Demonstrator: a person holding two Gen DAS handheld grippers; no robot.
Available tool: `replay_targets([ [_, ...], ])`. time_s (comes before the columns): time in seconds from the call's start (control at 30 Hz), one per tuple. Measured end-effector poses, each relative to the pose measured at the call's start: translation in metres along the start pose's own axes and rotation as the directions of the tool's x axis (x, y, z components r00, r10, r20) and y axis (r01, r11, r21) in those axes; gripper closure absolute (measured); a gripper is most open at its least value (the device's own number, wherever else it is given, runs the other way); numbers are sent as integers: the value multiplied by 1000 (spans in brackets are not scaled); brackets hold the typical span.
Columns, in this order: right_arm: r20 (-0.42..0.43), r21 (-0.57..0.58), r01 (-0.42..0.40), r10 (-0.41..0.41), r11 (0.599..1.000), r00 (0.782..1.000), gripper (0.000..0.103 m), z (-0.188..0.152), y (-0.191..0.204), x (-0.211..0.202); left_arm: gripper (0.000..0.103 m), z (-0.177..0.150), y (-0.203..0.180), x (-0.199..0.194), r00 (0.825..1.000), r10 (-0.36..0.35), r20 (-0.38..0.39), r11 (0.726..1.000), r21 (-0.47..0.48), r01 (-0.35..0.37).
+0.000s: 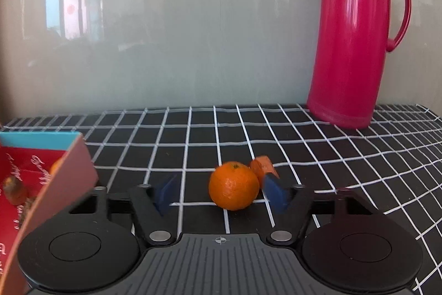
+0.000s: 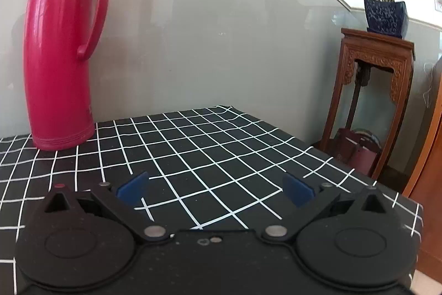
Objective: Organize fruits
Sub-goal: 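Move the left tool to the last mandarin and grasp it, then carry the mandarin into the red box and open the left tool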
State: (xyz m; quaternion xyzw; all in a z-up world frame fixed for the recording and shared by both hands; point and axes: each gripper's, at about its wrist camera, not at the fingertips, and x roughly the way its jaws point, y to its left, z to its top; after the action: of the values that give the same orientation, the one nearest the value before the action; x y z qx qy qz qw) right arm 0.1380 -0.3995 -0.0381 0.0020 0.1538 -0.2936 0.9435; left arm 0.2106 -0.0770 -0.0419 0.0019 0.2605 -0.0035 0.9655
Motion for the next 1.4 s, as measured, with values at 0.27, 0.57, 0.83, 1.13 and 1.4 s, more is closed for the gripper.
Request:
replay_targets([
  [0.27,-7,-18,2,-2,1000,1000,0,-1,0,3,37,0,-15,14,1000,-2,-27,999,47,3],
  [0.57,-18,0,10,-10,1000,1000,0,-1,-4,5,60,2,-17,21,999,-14,-52,999,37,16],
  [0.83,-32,1,-20,20,1000,999,0,0,4,4,60,-1,-10,-5,999,-20,-34,999,44,22],
  [1.13,-57,32,-84,86,996,995,0,0,19,-2,60,2,9,-53,999,-33,10,998,48,32],
  [1.4,-55,21,-133,134,991,989,0,5,44,-9,60,4,25,-87,998,-33,52,998,61,30],
])
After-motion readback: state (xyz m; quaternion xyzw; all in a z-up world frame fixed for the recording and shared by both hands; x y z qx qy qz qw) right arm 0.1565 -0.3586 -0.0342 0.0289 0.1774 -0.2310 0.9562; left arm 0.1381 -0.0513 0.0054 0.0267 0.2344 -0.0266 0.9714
